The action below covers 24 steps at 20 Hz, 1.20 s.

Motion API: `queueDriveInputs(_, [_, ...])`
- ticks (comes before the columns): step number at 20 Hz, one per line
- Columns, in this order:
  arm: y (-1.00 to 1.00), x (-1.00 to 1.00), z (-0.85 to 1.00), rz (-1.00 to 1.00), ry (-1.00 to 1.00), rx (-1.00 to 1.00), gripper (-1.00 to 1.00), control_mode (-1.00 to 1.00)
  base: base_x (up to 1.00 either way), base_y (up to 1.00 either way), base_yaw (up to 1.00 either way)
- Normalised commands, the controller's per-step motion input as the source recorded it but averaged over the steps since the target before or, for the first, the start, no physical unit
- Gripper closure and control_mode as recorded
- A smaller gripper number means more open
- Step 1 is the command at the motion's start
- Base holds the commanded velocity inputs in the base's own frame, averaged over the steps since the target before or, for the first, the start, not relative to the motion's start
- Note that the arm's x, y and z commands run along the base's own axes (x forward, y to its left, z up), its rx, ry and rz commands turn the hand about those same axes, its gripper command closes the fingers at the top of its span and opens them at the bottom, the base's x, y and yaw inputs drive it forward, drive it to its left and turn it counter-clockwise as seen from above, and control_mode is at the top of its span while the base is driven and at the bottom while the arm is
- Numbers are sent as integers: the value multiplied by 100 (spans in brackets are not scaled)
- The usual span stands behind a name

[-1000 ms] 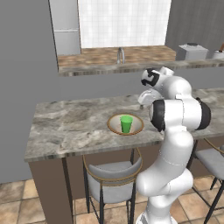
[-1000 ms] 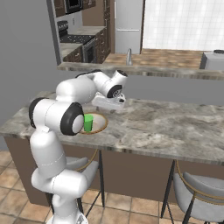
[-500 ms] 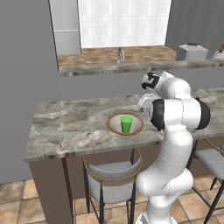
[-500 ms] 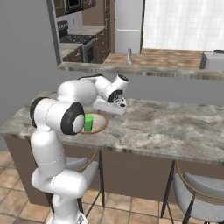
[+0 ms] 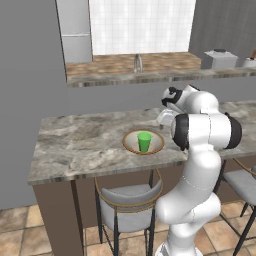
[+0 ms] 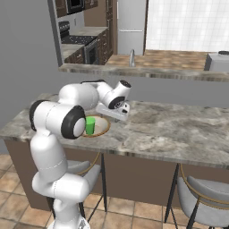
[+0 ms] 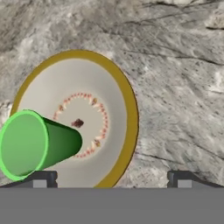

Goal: Place the cup inside the bowl on the dining table and move the bowl to any counter.

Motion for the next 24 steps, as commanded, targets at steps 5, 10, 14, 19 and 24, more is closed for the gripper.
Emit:
queueDriveInputs(5, [0,5,0,-19,0,0,-100,-100,0,0,0])
queueDriveInputs(10, [0,7,-7,-21,0,4,-100,-100,0,0,0])
queueDriveInputs(14, [0,0,-9,-7,0,0,-100,-100,0,0,0])
queueDriveInputs(19, [0,8,-30,-2,5,0,-100,-100,0,0,0])
queueDriveInputs(24, [1,12,-31,-1,3,0,-100,-100,0,0,0])
